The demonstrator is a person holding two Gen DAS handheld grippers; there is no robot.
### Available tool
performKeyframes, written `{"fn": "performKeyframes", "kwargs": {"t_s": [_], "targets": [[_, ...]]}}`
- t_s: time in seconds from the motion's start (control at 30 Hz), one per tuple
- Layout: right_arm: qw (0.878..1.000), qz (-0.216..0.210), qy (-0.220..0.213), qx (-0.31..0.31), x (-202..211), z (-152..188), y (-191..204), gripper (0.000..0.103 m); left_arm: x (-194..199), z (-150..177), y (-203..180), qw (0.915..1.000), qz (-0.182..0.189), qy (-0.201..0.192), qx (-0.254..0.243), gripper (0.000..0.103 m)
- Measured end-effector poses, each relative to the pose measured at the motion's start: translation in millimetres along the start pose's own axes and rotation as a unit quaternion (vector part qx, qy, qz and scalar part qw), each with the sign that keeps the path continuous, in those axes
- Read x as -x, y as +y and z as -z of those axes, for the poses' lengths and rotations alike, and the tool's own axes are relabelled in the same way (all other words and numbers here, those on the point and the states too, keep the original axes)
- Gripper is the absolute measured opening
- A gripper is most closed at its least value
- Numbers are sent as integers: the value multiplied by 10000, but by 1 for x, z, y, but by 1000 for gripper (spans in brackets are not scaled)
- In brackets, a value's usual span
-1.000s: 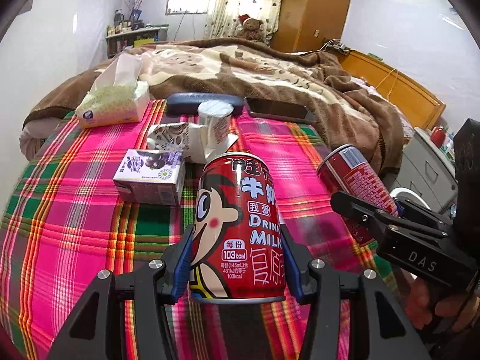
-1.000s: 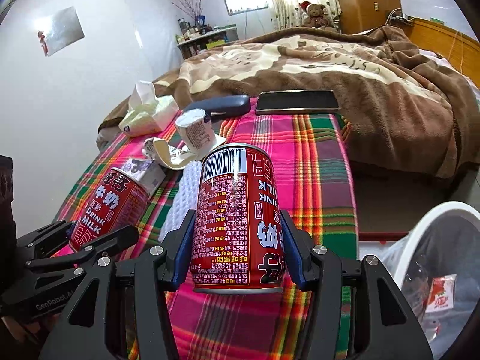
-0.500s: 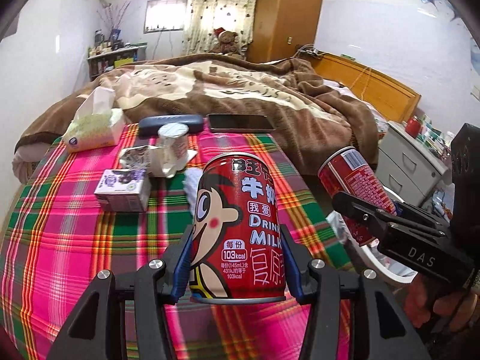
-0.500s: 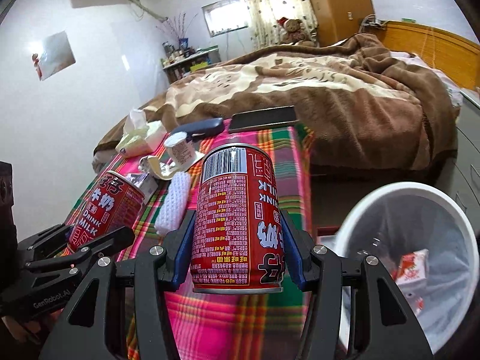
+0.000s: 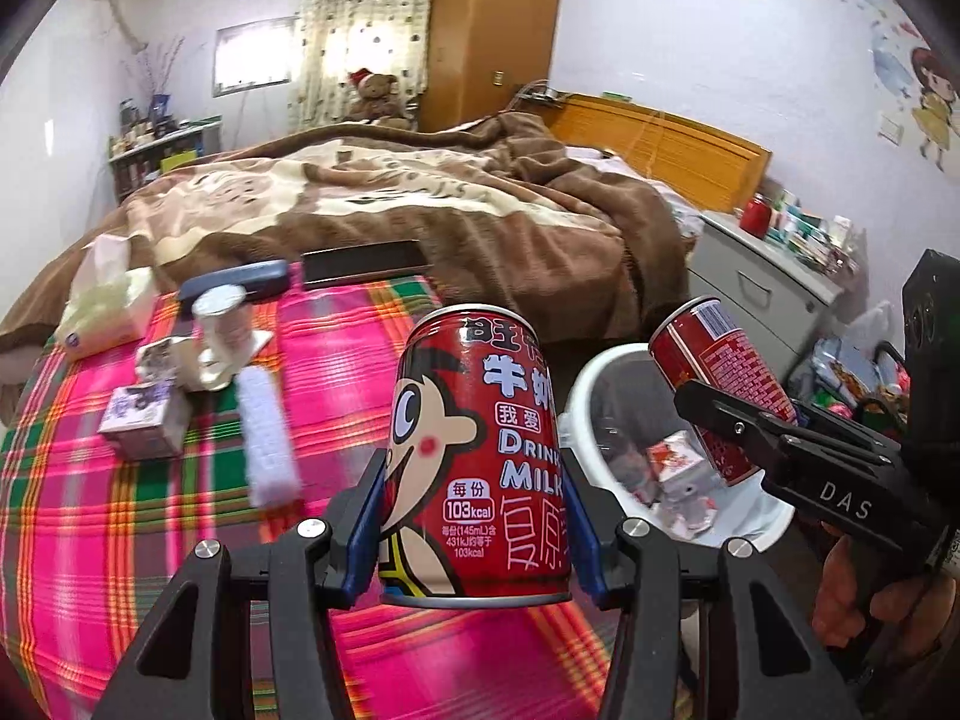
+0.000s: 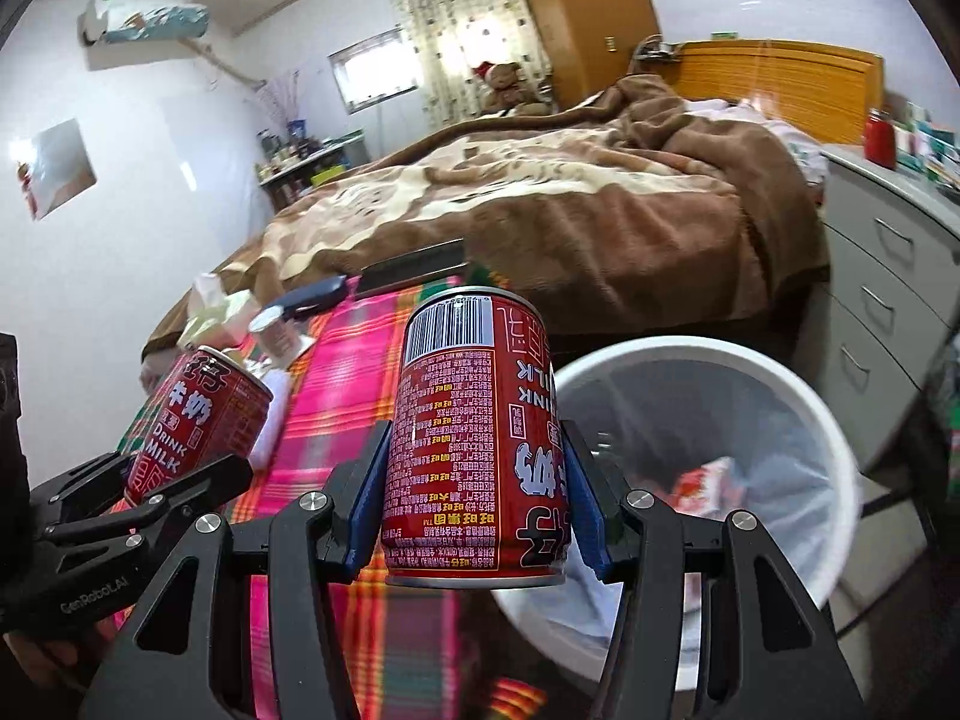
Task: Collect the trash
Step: 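Carry both red cans over the white bin while both tools open to drop them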
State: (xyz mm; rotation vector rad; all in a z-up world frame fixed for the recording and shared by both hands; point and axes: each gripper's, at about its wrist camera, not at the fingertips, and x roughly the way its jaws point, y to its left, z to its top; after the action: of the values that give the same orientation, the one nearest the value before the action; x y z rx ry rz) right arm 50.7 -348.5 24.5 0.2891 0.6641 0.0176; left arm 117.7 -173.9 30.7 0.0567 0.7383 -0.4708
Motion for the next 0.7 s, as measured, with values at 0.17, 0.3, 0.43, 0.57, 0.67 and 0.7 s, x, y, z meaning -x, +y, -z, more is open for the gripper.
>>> {"fn": "performKeyframes", "kwargs": {"t_s": [0.17, 0.3, 0.43, 0.57, 0.67, 0.7], "targets": [[9994, 249, -90, -203, 10, 3, -23, 54, -9, -3, -26, 9996, 188, 48, -187, 52], [9985, 415, -80, -341, 12, 5, -38, 54, -18, -6, -44, 9990, 317, 110, -306, 52], [9968, 674, -31, -434, 12, 9, -53, 54, -30, -7, -59, 9980, 481, 221, -353, 52], [9951, 851, 90, -497, 10, 13, -67, 54, -43, -9, -73, 9968, 595, 310, -426, 52], [9935, 962, 178, -584, 8, 17, -79, 54, -52, -9, -83, 9958, 680, 384, -475, 52], [9929, 994, 211, -615, 7, 18, -82, 54, -56, -9, -87, 9954, 696, 399, -520, 52]]}}
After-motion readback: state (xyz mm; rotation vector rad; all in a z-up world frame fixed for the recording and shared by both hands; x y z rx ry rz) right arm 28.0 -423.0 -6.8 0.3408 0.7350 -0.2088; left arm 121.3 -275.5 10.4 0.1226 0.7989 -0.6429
